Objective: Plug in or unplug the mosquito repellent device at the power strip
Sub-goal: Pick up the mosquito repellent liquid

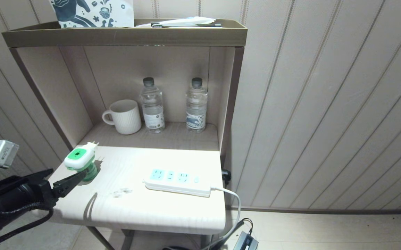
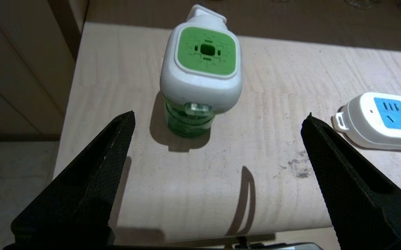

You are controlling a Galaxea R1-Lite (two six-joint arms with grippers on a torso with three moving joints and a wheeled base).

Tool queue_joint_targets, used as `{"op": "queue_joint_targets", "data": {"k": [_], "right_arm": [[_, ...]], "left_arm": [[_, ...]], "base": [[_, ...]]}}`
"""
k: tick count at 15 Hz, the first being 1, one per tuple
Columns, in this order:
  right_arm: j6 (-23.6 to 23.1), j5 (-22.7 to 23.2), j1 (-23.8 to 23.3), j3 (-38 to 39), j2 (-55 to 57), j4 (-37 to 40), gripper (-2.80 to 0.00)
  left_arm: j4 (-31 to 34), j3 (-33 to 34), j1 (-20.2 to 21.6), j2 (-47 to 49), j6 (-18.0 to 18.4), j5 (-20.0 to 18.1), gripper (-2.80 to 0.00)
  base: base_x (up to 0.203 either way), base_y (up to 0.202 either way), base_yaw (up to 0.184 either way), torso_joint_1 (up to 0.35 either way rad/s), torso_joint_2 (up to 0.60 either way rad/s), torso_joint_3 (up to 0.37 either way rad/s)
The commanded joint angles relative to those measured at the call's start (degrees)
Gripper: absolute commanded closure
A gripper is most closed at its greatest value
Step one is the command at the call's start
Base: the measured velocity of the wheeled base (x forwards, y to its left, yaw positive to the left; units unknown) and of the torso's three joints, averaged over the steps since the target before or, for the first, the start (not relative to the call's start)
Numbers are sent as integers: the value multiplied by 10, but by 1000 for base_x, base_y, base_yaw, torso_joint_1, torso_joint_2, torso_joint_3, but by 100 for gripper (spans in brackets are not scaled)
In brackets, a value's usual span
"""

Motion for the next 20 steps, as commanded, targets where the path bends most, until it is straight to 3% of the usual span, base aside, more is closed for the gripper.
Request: {"op": "queue_joint_targets", "data": {"k": [1, 3, 6, 9, 20], "right_arm": [[0, 0, 0, 0, 0, 1, 0], [0, 0, 0, 0, 0, 1, 0], [0, 0, 0, 0, 0, 1, 0], [0, 0, 0, 0, 0, 1, 0], [0, 0, 0, 0, 0, 1, 0]], "left_arm": [[-15, -15, -6, 41, 1, -1, -280], [-29, -20, -34, 57, 4, 0, -280], [-51, -29, -39, 79, 7, 0, -280], [-89, -30, -38, 96, 37, 0, -280], [-157, -31, 8, 136, 49, 1, -280]], "base": [[0, 0, 0, 0, 0, 0], [0, 0, 0, 0, 0, 0], [0, 0, 0, 0, 0, 0], [0, 0, 0, 0, 0, 0], [0, 0, 0, 0, 0, 0]]}}
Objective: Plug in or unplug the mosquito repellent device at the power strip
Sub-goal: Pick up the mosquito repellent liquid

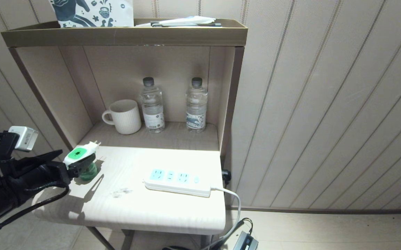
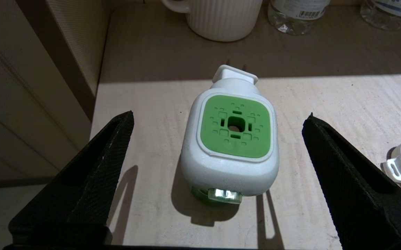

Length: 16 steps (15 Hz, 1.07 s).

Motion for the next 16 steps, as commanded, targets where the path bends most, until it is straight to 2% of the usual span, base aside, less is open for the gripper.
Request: {"op": "queue_joint_targets", "data": {"k": [1, 4, 7, 16], "right_arm": [[0, 0, 0, 0, 0, 0, 0], [0, 0, 0, 0, 0, 0, 0], [0, 0, 0, 0, 0, 0, 0], [0, 0, 0, 0, 0, 0, 0]], "left_arm": [[-5, -3, 2, 9, 3, -1, -280], [-34, -3, 2, 23, 11, -1, -280], [-63, 8, 2, 27, 39, -1, -280], [-98, 48, 5, 38, 40, -2, -280]], "base": [[0, 0, 0, 0, 0, 0], [0, 0, 0, 0, 0, 0], [0, 0, 0, 0, 0, 0], [0, 0, 0, 0, 0, 0]]}}
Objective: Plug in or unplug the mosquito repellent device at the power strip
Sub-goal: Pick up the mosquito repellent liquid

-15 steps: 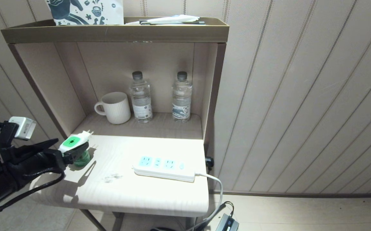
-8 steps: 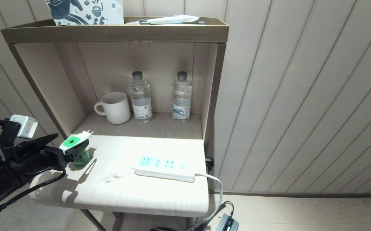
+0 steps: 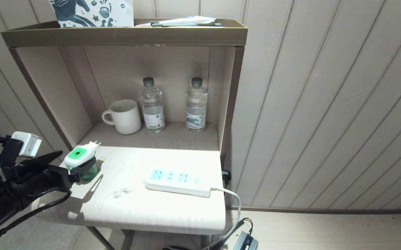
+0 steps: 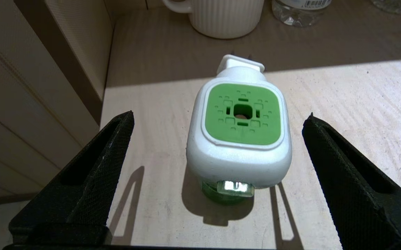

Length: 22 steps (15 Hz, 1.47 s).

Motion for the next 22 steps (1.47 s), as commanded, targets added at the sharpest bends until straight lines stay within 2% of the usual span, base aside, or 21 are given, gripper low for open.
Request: {"op": "queue_joint_targets", "data": {"k": [1, 9, 12, 15, 22], "right_arm": [[0, 0, 0, 0, 0, 0, 0], [0, 0, 0, 0, 0, 0, 0], [0, 0, 0, 0, 0, 0, 0], [0, 0, -1, 0, 0, 0, 0], [0, 0, 0, 0, 0, 0, 0]], "left_arm": [[-10, 11, 0, 3, 0, -1, -280], [-33, 24, -1, 7, 0, -1, -280], [-79, 36, -13, 20, -2, 0, -280], [-80, 31, -13, 27, -6, 0, -280], [-95, 11, -12, 51, -41, 2, -280]], "base": [[0, 0, 0, 0, 0, 0], [0, 0, 0, 0, 0, 0], [0, 0, 0, 0, 0, 0], [0, 0, 0, 0, 0, 0], [0, 0, 0, 0, 0, 0]]}}
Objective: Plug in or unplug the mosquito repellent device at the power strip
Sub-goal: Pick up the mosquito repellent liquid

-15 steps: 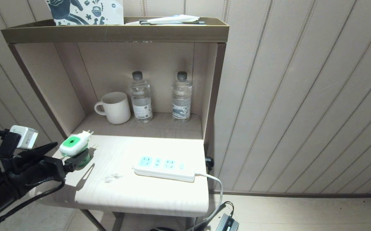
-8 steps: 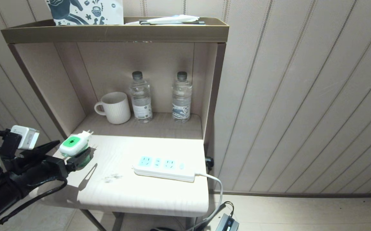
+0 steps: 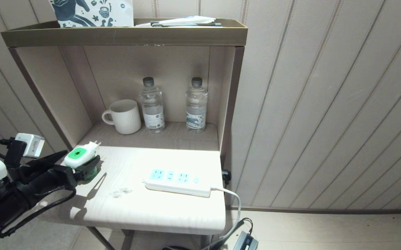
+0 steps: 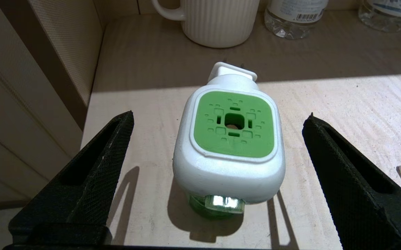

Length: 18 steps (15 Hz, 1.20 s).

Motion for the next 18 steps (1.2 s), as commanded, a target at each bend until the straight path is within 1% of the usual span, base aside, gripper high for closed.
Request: {"op": "queue_joint_targets", "data": {"k": [1, 8, 9, 10, 15, 16, 18], "right_arm": [[0, 0, 0, 0, 0, 0, 0], [0, 0, 0, 0, 0, 0, 0], [0, 0, 0, 0, 0, 0, 0], [0, 0, 0, 0, 0, 0, 0], [0, 0, 0, 0, 0, 0, 0], [0, 0, -1, 0, 0, 0, 0], [0, 0, 0, 0, 0, 0, 0]], "left_arm": [[-6, -3, 0, 5, -2, -1, -280], [-8, -8, 0, 15, -2, -1, -280], [-9, -8, -1, 16, -3, -1, -206], [-11, -8, 0, 16, -4, -1, 0], [-13, -6, 0, 15, -5, 0, 0], [-20, 0, 0, 12, -7, 12, 0], [-20, 4, -2, 12, -9, 14, 0]], "base": [[0, 0, 0, 0, 0, 0], [0, 0, 0, 0, 0, 0], [0, 0, 0, 0, 0, 0], [0, 0, 0, 0, 0, 0], [0, 0, 0, 0, 0, 0], [0, 0, 0, 0, 0, 0], [0, 0, 0, 0, 0, 0]]}}
